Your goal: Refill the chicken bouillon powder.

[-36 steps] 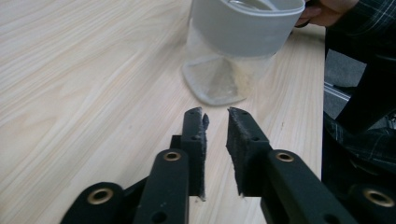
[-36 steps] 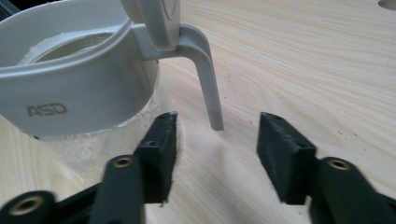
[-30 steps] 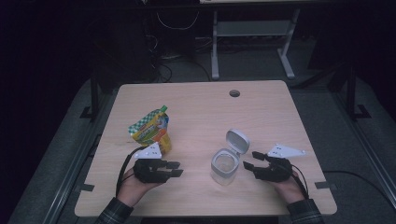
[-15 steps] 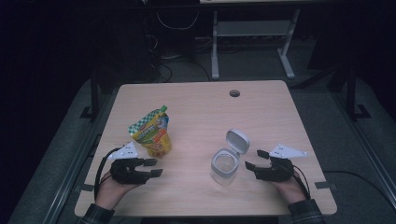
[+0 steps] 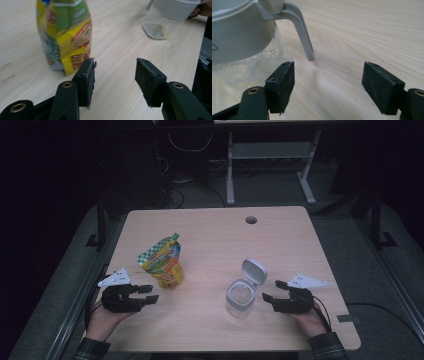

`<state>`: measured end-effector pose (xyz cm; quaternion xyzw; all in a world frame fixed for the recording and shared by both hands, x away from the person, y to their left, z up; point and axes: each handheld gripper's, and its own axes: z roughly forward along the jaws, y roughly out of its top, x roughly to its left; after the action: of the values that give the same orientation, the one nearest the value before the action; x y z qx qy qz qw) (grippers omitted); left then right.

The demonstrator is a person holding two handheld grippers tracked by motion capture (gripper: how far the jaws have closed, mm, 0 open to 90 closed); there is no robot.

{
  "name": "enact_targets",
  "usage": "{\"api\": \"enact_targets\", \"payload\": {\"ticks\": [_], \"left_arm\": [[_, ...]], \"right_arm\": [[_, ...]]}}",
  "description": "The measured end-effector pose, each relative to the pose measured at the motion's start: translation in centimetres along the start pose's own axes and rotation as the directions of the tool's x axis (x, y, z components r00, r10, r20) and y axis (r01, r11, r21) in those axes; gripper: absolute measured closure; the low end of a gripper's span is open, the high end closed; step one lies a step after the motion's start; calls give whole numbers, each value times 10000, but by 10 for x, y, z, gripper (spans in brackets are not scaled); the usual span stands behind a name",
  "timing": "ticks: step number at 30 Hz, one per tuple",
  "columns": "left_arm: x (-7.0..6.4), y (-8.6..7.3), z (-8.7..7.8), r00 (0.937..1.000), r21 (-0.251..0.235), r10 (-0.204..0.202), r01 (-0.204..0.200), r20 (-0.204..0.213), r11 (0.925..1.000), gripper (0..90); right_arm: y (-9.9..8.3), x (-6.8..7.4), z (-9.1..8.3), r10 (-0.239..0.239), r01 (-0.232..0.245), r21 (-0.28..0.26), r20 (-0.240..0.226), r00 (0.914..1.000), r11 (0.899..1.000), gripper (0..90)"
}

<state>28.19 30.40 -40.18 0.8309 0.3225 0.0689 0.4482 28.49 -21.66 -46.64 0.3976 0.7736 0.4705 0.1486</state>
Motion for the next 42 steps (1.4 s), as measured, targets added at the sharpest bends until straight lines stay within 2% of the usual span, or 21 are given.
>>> {"api": "enact_targets", "payload": {"ticks": [5, 11, 16, 22, 24, 27, 32, 33, 36, 42], "left_arm": [[9, 0, -4, 9997, -167, -121, 118, -206, 9998, 480], [19, 5, -7, 9993, -470, -255, 242, -266, 9986, 442], [22, 17, -7, 9992, -932, -216, 184, -329, 9955, 419], [26, 29, -4, 9993, -1082, -168, 132, -328, 9940, 388], [28, 33, -3, 9997, -1128, -152, 132, -169, 9935, 390], [29, 39, -1, 9995, -1163, -43, 7, -304, 9932, 389], [31, 47, 8, 9993, -1039, 157, -191, -338, 9944, 413], [30, 49, 10, 9982, -989, 246, -298, -539, 9947, 415], [30, 52, 15, 9978, -995, 334, -390, -566, 9943, 436], [29, 55, 21, 9969, -977, 434, -498, -660, 9940, 559]], "right_arm": [[0, 0, 1, -50, 50, 42, -31, 10000, 10000, 260], [0, 0, 3, -16, 16, 69, -51, 10000, 10000, 261], [-1, 0, 5, -8, 8, 119, -29, 10000, 9999, 262], [-1, 0, 6, 23, -22, 159, -34, 10000, 9999, 263], [-1, 0, 6, 29, -28, 173, -31, 10000, 9998, 263], [-1, 0, 6, 16, -16, 195, -20, 10000, 9998, 264], [-1, -1, 6, 19, -19, 206, 1, 10000, 9998, 264], [-1, -1, 6, 21, -21, 207, 3, 10000, 9998, 264], [-1, -1, 6, 41, -41, 201, 14, 10000, 9998, 264], [-1, -1, 6, 32, -33, 197, 16, 10000, 9998, 265]]}}
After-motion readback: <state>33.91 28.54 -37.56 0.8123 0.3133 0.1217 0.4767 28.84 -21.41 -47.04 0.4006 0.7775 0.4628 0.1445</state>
